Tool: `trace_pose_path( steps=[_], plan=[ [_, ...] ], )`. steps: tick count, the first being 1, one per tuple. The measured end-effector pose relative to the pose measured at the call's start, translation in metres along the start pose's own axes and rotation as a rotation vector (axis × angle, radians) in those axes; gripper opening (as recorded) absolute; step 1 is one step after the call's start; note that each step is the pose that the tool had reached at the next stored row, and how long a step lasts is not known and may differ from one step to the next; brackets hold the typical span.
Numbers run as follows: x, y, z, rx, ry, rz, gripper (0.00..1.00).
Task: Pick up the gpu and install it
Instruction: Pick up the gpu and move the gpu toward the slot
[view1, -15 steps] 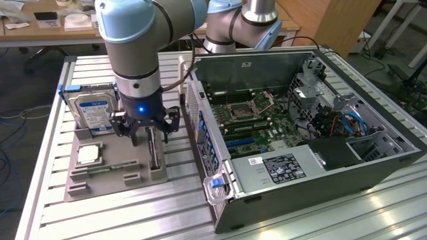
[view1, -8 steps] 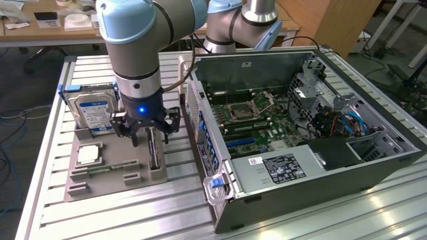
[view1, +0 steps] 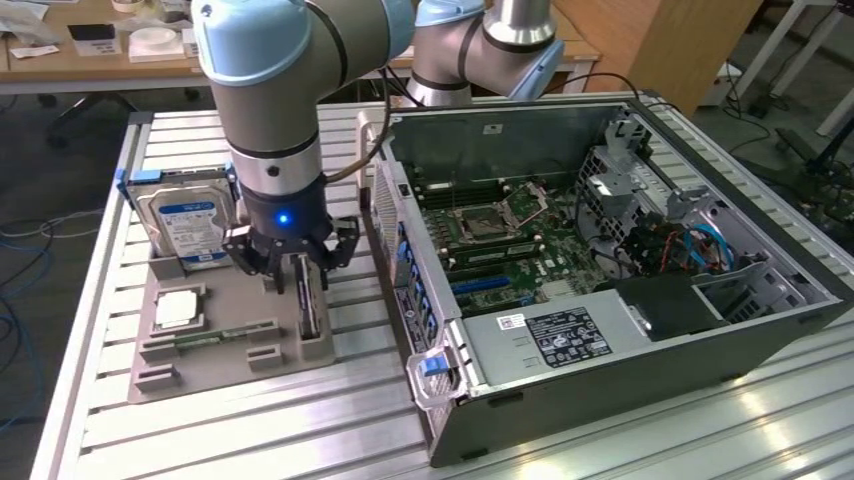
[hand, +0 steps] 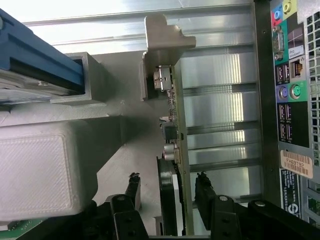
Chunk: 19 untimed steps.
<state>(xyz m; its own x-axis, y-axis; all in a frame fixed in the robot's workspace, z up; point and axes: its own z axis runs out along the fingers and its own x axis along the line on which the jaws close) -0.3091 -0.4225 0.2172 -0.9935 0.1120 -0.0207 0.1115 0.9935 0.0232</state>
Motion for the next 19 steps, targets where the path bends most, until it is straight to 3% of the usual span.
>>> trace_pose_path(
  steps=[6,7,9,10,12,15,19],
  plan=[
    [-0.0001,-0.0002,-0.0016,0.0037,-0.0005,0.0,0.55],
    [-0.0001,-0.0002,-0.0015,0.0043,-0.0006,0.0,0.49],
    [-0.0001,-0.0002,-0.0015,0.0054,-0.0008,0.0,0.49],
    [-0.0001,-0.0002,-0.0015,0.0061,-0.0008,0.0,0.42],
    [-0.0001,-0.0002,-0.0016,0.0066,-0.0008,0.0,0.4],
    [-0.0002,-0.0001,-0.0016,0.0068,-0.0007,0.0,0.29],
    [-0.0005,-0.0001,-0.0015,0.0066,-0.0008,0.0,0.28]
  ],
)
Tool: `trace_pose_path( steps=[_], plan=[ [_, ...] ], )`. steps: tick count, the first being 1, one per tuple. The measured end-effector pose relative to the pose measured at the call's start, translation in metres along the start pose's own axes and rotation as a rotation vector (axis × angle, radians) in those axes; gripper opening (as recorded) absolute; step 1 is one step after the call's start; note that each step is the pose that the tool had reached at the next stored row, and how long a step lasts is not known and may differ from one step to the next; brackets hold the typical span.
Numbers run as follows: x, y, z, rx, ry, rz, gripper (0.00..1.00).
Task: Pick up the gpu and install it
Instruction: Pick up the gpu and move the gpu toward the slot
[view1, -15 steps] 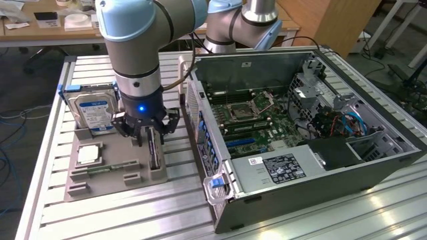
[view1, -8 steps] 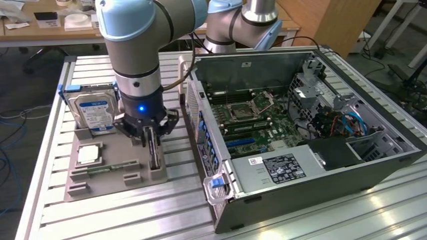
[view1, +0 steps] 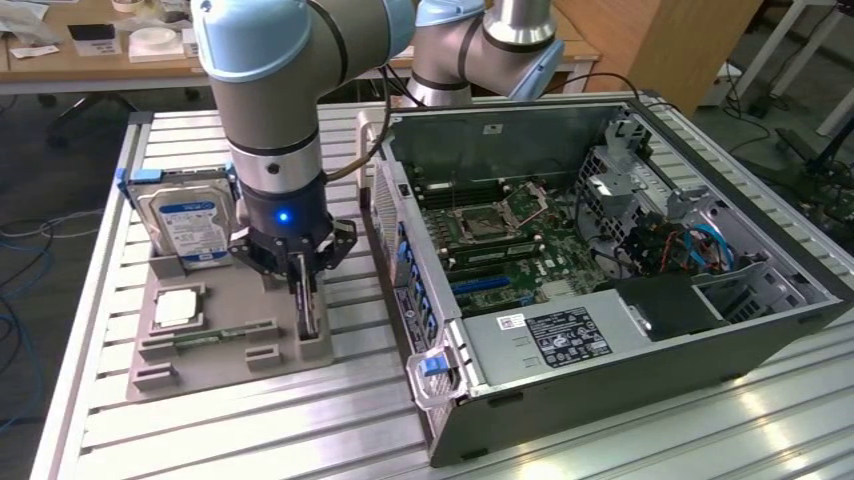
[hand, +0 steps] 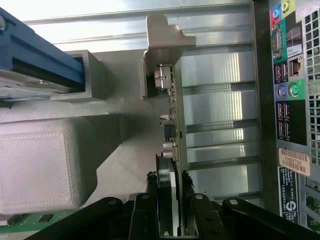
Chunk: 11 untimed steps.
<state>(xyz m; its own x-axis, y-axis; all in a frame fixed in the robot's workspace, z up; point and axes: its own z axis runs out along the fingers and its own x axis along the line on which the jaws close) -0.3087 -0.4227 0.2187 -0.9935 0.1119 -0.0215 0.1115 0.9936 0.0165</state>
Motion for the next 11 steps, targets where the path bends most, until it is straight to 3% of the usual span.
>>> trace_pose_path(
  steps=[11],
  plan=[
    [-0.0001,0.0001,-0.0026,0.0,-0.0001,0.0,0.28]
  ],
)
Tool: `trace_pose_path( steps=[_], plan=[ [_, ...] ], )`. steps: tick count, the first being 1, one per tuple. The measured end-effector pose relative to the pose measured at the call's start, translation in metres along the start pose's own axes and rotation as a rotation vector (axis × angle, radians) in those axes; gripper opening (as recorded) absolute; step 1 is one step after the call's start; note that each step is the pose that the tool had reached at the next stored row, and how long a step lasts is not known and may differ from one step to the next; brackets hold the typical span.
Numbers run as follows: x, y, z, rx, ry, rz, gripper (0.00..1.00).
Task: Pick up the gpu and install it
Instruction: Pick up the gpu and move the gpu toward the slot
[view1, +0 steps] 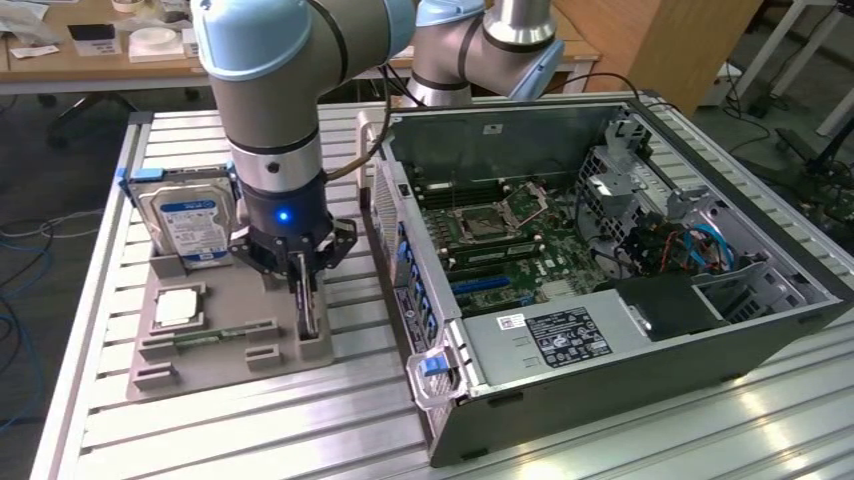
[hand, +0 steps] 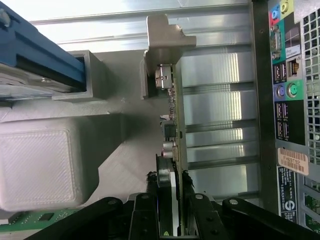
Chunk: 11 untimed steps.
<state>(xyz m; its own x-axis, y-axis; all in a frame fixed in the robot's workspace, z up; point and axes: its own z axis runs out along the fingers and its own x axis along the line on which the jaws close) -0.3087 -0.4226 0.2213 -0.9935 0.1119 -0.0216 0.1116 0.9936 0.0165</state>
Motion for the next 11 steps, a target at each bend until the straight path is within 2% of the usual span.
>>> trace_pose_path(
  steps=[6,11],
  plan=[
    [0.0,0.0002,-0.0131,0.0,0.0002,0.0,0.28],
    [0.0,0.0002,-0.0188,0.0,0.0001,0.0,0.28]
  ],
)
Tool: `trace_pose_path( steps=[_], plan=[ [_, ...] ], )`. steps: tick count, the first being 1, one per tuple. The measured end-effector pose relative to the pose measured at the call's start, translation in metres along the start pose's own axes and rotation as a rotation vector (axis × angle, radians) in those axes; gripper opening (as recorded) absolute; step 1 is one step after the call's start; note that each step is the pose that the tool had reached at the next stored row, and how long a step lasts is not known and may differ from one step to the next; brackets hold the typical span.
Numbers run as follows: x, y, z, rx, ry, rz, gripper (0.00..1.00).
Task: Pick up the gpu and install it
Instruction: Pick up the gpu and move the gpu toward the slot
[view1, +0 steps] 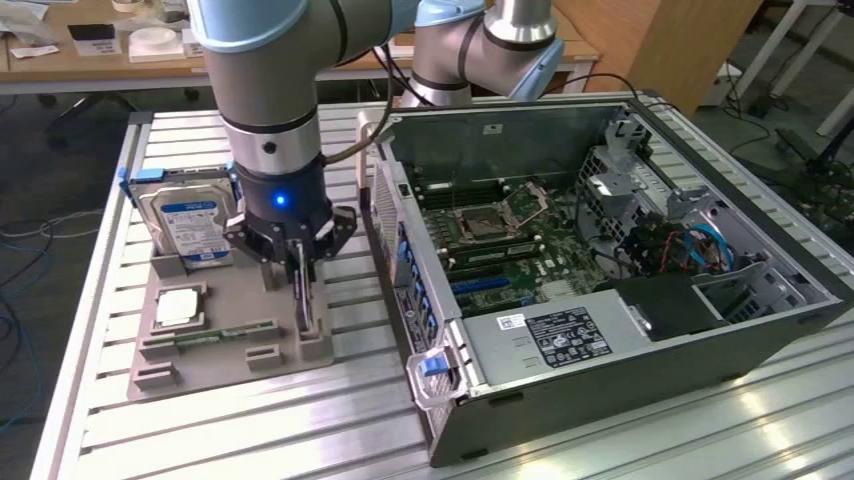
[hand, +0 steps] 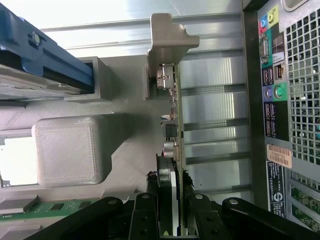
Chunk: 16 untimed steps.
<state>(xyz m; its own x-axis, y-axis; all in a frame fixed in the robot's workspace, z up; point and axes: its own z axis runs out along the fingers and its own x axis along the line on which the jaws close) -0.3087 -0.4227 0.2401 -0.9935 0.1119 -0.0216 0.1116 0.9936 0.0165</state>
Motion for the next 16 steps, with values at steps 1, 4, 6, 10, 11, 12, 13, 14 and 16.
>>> trace_pose_path(
  steps=[1,4,6,10,11,12,13,14,16],
  plan=[
    [0.0,0.0,-0.0006,-0.0001,0.0001,0.0,0.28],
    [0.0,0.0,-0.0027,-0.0003,0.0001,0.0,0.28],
    [-0.0001,0.0,-0.0039,-0.0003,0.0,-0.001,0.28],
    [-0.0001,-0.0004,-0.005,-0.0003,0.0001,-0.001,0.28],
    [-0.0001,-0.0005,-0.0052,-0.0004,0.0,-0.001,0.28],
    [0.0,-0.0007,-0.0054,-0.0004,0.0,-0.001,0.28],
    [0.0001,-0.001,-0.0056,-0.0002,0.0002,-0.001,0.28],
    [0.0001,-0.001,-0.0057,-0.0003,0.0001,0.0,0.28],
    [0.0002,-0.0012,-0.0059,-0.0003,0.0001,0.0,0.28]
  ],
)
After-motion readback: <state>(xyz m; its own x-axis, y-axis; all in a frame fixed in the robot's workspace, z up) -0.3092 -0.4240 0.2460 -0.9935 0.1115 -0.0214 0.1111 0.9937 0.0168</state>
